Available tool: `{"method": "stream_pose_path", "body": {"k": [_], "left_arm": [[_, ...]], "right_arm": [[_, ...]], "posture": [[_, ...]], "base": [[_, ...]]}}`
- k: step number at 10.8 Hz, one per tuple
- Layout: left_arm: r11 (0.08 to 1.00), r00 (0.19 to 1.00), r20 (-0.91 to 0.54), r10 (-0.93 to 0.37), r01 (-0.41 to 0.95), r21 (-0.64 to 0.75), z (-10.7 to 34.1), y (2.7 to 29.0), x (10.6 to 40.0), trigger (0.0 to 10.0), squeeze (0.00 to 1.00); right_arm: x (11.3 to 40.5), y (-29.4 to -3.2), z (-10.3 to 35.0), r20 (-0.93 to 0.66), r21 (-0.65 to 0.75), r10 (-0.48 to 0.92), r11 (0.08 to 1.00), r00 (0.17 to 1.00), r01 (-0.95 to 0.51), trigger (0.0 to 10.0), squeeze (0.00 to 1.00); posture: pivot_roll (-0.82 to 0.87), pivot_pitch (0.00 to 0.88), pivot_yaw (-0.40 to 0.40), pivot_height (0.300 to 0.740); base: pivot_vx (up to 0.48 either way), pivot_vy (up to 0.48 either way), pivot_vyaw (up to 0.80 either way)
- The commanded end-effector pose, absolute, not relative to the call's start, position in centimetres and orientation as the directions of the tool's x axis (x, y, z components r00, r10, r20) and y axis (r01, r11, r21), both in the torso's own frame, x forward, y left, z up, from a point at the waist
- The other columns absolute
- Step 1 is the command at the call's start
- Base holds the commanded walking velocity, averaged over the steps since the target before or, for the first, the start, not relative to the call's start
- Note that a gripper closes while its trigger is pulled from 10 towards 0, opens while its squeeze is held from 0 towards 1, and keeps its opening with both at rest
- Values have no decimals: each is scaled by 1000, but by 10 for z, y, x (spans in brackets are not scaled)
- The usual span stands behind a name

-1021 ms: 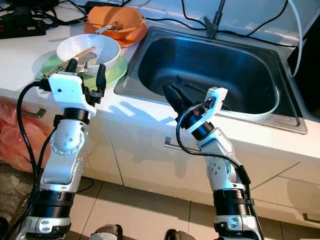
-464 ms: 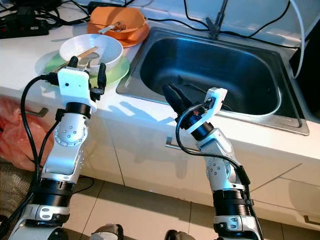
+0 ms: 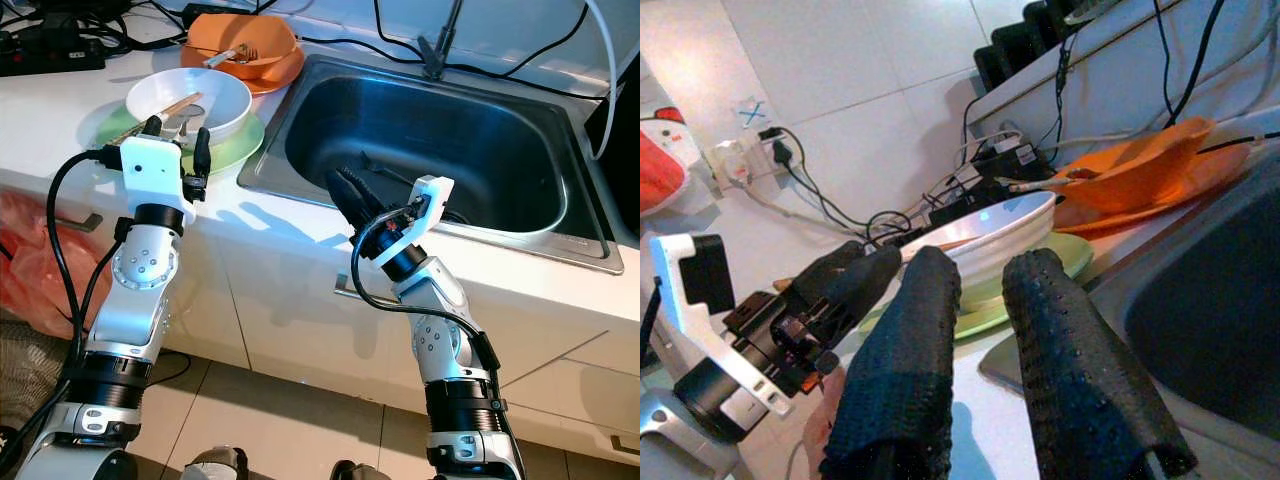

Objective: Kitchen organization

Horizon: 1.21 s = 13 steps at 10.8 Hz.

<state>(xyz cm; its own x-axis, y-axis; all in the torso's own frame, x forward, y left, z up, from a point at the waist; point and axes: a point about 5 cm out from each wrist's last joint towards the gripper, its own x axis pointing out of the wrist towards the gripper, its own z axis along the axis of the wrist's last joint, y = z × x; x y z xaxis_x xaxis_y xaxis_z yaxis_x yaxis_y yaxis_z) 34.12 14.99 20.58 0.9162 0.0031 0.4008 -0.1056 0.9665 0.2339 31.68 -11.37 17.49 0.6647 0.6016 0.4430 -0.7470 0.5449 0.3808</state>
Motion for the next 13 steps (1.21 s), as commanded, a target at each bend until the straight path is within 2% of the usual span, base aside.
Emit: {"method": "stream_pose_path", "body": {"k": [1, 11, 13], "left_arm": [[965, 912, 409, 4, -110, 236, 207, 148, 342, 0, 0], [981, 893, 451, 6, -93, 170, 215, 144, 341, 0, 0], [992, 875, 485, -9, -54, 117, 222, 141, 339, 1176, 0]], "right_arm": [[314, -118, 174, 441, 374, 595, 558, 672, -741, 10000, 0], [316, -118, 174, 436, 370, 595, 566, 675, -737, 10000, 0], [317, -117, 173, 436, 370, 596, 565, 675, -738, 10000, 0]], "posture": [[223, 111, -72, 740], [227, 107, -74, 740], [228, 103, -73, 740]], "base": [[0, 0, 0], [0, 0, 0], [0, 0, 0]]}}
